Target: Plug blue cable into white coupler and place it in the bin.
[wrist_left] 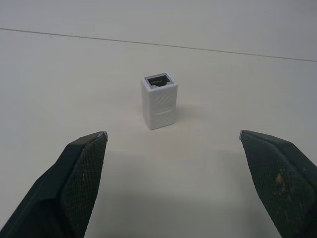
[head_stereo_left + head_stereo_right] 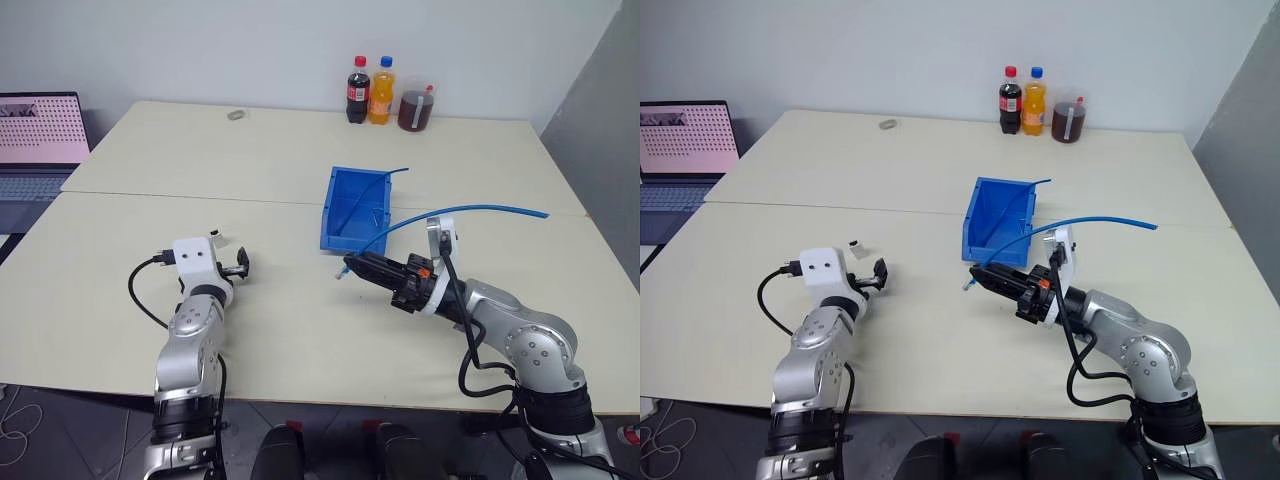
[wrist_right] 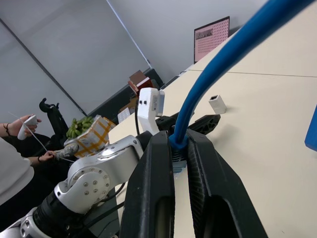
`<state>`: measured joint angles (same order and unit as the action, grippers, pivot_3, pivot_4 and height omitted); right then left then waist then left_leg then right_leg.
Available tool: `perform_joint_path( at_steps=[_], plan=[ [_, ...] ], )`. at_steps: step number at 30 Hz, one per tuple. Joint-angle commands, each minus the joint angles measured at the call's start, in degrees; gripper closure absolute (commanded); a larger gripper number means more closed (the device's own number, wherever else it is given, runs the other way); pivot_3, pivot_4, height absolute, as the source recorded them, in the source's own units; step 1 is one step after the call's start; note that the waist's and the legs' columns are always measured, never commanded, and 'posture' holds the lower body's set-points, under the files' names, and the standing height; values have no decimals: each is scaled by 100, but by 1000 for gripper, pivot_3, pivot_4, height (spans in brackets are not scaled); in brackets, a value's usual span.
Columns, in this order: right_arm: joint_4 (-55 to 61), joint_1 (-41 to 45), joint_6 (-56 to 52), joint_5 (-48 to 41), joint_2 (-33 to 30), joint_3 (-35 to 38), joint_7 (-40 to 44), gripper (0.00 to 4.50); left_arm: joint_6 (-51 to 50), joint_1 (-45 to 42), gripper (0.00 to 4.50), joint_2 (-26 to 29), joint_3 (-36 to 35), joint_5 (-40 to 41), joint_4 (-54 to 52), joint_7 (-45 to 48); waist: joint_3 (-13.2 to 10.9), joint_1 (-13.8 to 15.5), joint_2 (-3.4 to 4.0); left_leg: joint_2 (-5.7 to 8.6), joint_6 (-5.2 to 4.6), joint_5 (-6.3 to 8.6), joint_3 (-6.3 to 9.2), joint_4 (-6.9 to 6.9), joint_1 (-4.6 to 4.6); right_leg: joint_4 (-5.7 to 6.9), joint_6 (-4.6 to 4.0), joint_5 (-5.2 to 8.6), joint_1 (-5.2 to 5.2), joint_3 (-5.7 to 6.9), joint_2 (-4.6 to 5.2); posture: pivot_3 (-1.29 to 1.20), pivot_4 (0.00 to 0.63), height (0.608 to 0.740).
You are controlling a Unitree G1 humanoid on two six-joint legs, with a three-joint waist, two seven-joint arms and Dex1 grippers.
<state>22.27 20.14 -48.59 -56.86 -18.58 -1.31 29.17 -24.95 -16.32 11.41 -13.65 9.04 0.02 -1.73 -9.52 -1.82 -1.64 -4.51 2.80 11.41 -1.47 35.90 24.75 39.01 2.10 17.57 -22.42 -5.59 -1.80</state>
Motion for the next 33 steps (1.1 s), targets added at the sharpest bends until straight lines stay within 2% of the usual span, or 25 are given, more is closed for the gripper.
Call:
perform_joint_path(
  at_steps=[1, 16, 19, 25, 33],
  plan=[
    [216, 65, 113, 8, 36, 88, -28, 4410, -72, -424, 0, 127, -180, 18, 317, -72, 0, -1, 0, -1, 0, 0, 0, 0, 0, 1, 1, 0, 0, 0, -1, 0, 150, 740],
    [266, 51, 71, 20, 43, 74, -114, 4411, 341, -1436, 0, 456, -208, -73, 1663, 25, 0, 3, -1, 0, 1, 0, 0, 1, 1, 1, 0, -2, 1, 3, 0, 0, 150, 740],
    [273, 50, 62, 15, 45, 73, -126, 4411, 380, -1537, 509, 458, -203, -67, 1809, 6, 0, 3, 0, 0, 1, 0, 0, 1, 1, 1, 0, -2, 1, 3, 0, 0, 150, 740],
    [289, 42, 59, 14, 44, 66, -161, 4411, 402, -1619, 1952, 472, -208, -67, 1967, -28, 0, 4, -1, 0, 1, 0, 0, 1, 1, 1, -1, -2, 1, 3, 0, 0, 150, 740],
    [276, 44, 82, 39, 73, 47, -192, 4411, 315, -1636, 3423, 529, -240, -90, 2033, -144, 0, 3, 0, 0, 1, -1, 0, 1, 1, 1, -1, -3, 1, 3, 0, 0, 150, 740]
  ],
)
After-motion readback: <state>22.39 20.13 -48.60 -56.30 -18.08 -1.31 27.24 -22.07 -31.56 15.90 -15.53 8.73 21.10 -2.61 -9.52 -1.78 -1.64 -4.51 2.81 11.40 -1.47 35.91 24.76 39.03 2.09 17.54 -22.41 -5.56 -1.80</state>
